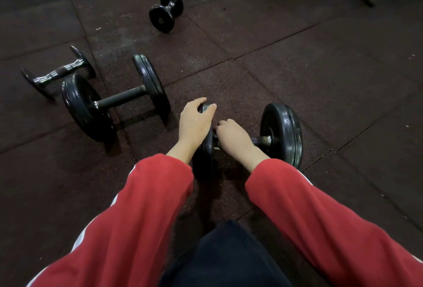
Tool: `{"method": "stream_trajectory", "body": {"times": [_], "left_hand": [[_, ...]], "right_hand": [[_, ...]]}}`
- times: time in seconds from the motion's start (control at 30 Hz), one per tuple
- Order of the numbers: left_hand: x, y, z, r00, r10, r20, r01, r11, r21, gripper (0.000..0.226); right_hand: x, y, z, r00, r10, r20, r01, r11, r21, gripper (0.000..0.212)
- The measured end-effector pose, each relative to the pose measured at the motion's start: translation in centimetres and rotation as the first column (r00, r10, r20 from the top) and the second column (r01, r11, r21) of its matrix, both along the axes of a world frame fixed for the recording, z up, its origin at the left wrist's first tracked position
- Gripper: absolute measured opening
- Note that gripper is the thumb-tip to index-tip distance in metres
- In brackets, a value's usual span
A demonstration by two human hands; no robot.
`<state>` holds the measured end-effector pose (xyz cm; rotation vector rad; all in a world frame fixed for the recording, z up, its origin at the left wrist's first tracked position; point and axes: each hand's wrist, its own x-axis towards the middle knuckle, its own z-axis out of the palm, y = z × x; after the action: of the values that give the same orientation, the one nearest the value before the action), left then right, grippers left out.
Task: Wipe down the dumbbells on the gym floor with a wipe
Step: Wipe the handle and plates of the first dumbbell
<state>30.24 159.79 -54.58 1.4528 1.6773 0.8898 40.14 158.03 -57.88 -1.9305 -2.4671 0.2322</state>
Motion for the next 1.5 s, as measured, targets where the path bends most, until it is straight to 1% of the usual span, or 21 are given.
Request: {"method": "stream_trajectory", "body": {"times": [0.13,0.2,0.27,0.33,0.43,0.63,0.73,0.83,0.9,1.0,1.07,1.1,1.17,1.23,1.3,1.33,1.37,1.4,1.43,1.47,1.5], "left_hand": [[0.0,0.0,0.0,1.000,0.003,0.003,-0.003,1.000,-0.002,0.043],[0.0,0.0,0.0,1.000,0.001,0.013,-0.001,1.000,-0.006,0.043],[0.0,0.1,0.0,1.000,-0.002,0.018,0.002,1.000,-0.010,0.043],[0.0,0.1,0.0,1.000,-0.002,0.017,0.002,1.000,-0.014,0.043],[0.0,0.1,0.0,1.000,0.000,0.020,0.000,1.000,-0.016,0.044],[0.0,0.2,0.1,1.000,0.001,0.015,0.000,1.000,-0.012,0.043],[0.1,0.1,0.0,1.000,-0.003,0.014,0.004,1.000,-0.015,0.043],[0.1,0.0,0.0,1.000,-0.003,0.016,0.003,1.000,-0.010,0.044],[0.1,0.1,0.0,1.000,0.000,0.019,0.000,1.000,-0.011,0.044],[0.1,0.1,-0.1,1.000,0.004,0.024,-0.003,1.000,-0.012,0.044],[0.0,0.1,-0.2,1.000,0.005,0.023,-0.004,1.000,-0.010,0.044],[0.0,0.1,-0.2,1.000,0.005,0.023,-0.005,1.000,-0.010,0.044],[0.0,0.2,-0.2,1.000,0.006,0.022,-0.006,1.000,-0.012,0.044],[0.1,0.3,-0.1,1.000,0.007,0.019,-0.007,1.000,-0.012,0.044],[0.1,0.4,-0.1,1.000,0.009,0.013,-0.008,1.000,-0.018,0.044],[0.1,0.4,-0.1,1.000,0.009,0.009,-0.009,1.000,-0.023,0.044],[0.1,0.4,-0.1,1.000,0.009,0.009,-0.009,1.000,-0.027,0.044],[0.1,0.4,0.0,1.000,0.007,0.009,-0.007,1.000,-0.028,0.044],[0.2,0.3,0.0,1.000,0.006,0.009,-0.006,1.000,-0.028,0.044],[0.1,0.2,0.0,1.000,0.005,0.007,-0.004,1.000,-0.025,0.044],[0.1,0.2,0.1,1.000,0.002,0.004,-0.002,1.000,-0.023,0.044]], "right_hand": [[0.2,-2.3,-0.7,0.999,-0.008,-0.050,0.012,0.997,0.074,0.034],[0.2,-3.6,-1.2,0.998,0.030,-0.061,-0.018,0.980,0.200,0.039],[0.4,-4.7,-2.1,0.994,0.060,-0.093,-0.034,0.965,0.260,0.043],[0.8,-5.4,-2.8,0.992,0.098,-0.082,-0.075,0.966,0.247,0.046],[1.7,-6.0,-3.2,0.991,0.133,-0.005,-0.127,0.955,0.266,0.046],[1.2,-6.0,-3.3,0.976,0.209,0.056,-0.216,0.958,0.188,0.042],[1.3,-6.5,-2.8,0.988,0.145,0.046,-0.151,0.970,0.191,0.042],[1.8,-7.2,-3.0,1.000,0.010,-0.009,-0.007,0.967,0.254,0.045],[1.8,-7.3,-3.1,0.999,-0.047,-0.023,0.051,0.954,0.294,0.044],[1.3,-7.4,-2.4,0.992,-0.114,-0.059,0.125,0.960,0.252,0.039],[1.4,-7.0,-2.1,0.970,-0.203,-0.130,0.232,0.933,0.275,0.036],[1.7,-6.6,-2.2,0.968,-0.206,-0.144,0.237,0.937,0.255,0.035],[1.8,-5.8,-1.7,0.984,-0.166,-0.063,0.176,0.959,0.223,0.028],[1.7,-5.0,-0.6,0.987,-0.154,-0.037,0.159,0.962,0.224,0.020],[1.5,-4.5,-0.3,0.987,-0.141,0.071,0.125,0.973,0.194,0.025],[1.2,-4.3,-0.3,0.975,-0.196,0.102,0.180,0.972,0.152,0.029],[1.2,-4.0,-0.2,0.962,-0.246,0.119,0.228,0.963,0.146,0.029],[1.2,-3.9,0.3,0.943,-0.293,0.156,0.272,0.952,0.141,0.024],[1.5,-3.9,0.6,0.927,-0.310,0.210,0.298,0.950,0.088,0.017],[1.6,-3.9,0.8,0.919,-0.321,0.229,0.317,0.947,0.053,0.016],[1.7,-3.9,0.7,0.925,-0.334,0.181,0.338,0.941,0.009,0.023]]}}
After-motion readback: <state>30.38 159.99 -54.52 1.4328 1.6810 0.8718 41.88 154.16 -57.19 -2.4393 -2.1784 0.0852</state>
